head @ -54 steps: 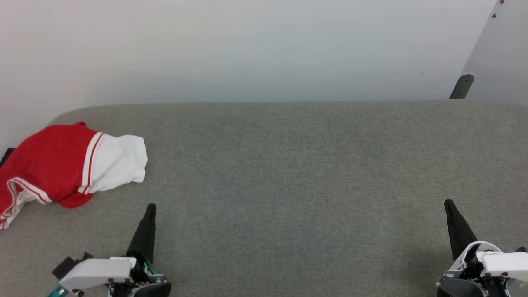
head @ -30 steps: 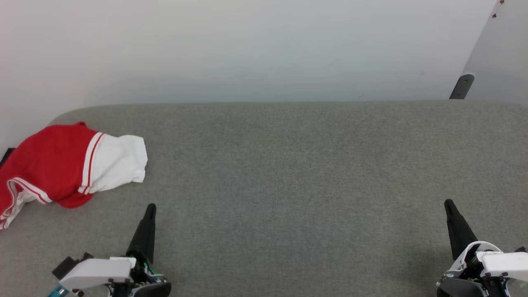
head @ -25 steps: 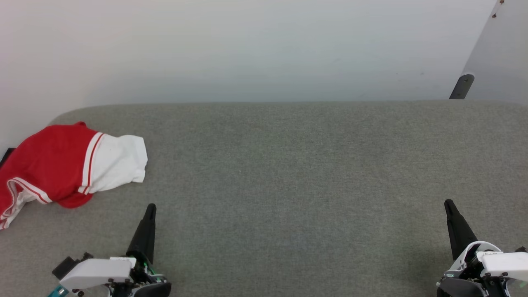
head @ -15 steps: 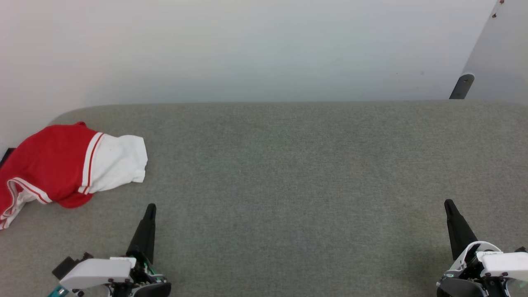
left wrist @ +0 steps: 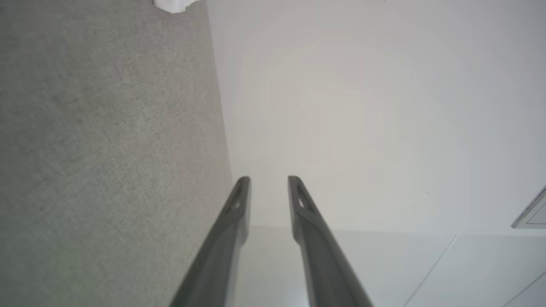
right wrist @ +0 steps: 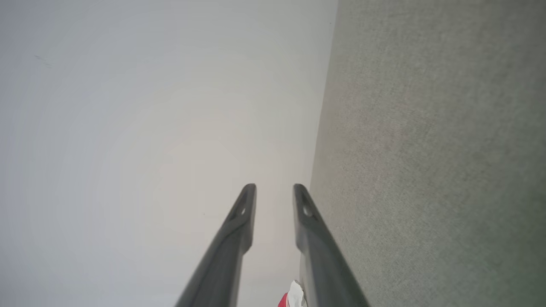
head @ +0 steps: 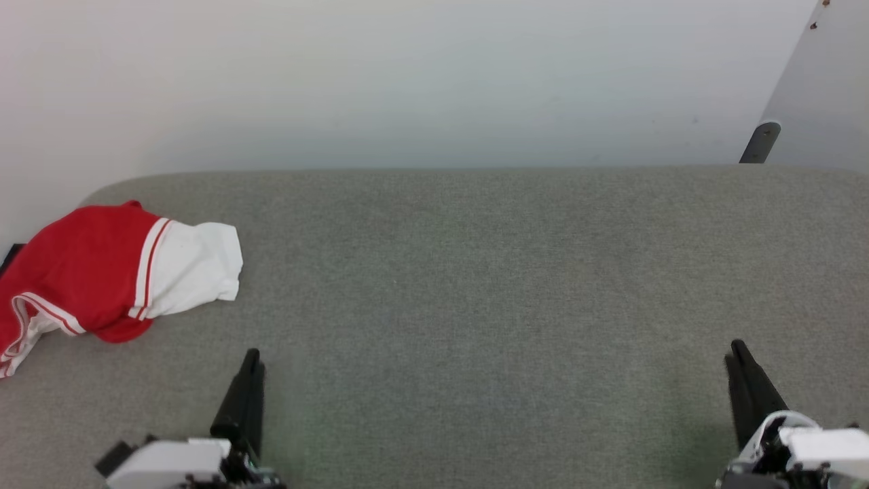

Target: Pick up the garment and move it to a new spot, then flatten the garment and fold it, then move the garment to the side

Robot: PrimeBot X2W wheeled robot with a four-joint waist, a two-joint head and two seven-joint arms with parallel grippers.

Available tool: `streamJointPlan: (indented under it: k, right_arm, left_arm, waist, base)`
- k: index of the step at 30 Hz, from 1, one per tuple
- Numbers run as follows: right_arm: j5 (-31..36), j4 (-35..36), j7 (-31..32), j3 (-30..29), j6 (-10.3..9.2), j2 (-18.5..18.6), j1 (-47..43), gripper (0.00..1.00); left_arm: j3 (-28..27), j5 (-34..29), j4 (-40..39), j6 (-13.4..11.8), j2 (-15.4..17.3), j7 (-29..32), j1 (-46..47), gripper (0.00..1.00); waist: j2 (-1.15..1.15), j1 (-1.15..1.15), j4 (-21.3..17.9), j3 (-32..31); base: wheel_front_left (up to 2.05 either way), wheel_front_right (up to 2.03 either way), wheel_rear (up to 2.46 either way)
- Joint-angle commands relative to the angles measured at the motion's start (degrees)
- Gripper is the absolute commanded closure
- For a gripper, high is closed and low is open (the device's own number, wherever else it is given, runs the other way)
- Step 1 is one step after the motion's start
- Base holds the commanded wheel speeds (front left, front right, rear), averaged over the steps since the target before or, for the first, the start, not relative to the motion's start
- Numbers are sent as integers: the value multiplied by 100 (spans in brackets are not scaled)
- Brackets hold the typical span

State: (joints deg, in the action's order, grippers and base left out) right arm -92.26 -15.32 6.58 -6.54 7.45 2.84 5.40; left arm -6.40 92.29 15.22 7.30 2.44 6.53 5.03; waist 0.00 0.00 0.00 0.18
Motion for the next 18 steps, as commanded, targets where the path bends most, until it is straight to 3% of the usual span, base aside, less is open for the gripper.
streamJointPlan:
  k: [1,18]
  right_arm:
    - [6,-41,-6,6,0,-4,-49,0]
    - [552,70,-375,329,1,29,-121,0]
  left_arm:
    - [11,-1,47,0,-14,-3,-56,0]
    - [340,-226,-244,-100,45,-266,-225,0]
  waist:
    - [0,0,0,0]
    - [0,0,-4,-17]
  base:
    - [0,0,0]
    - [0,0,0]
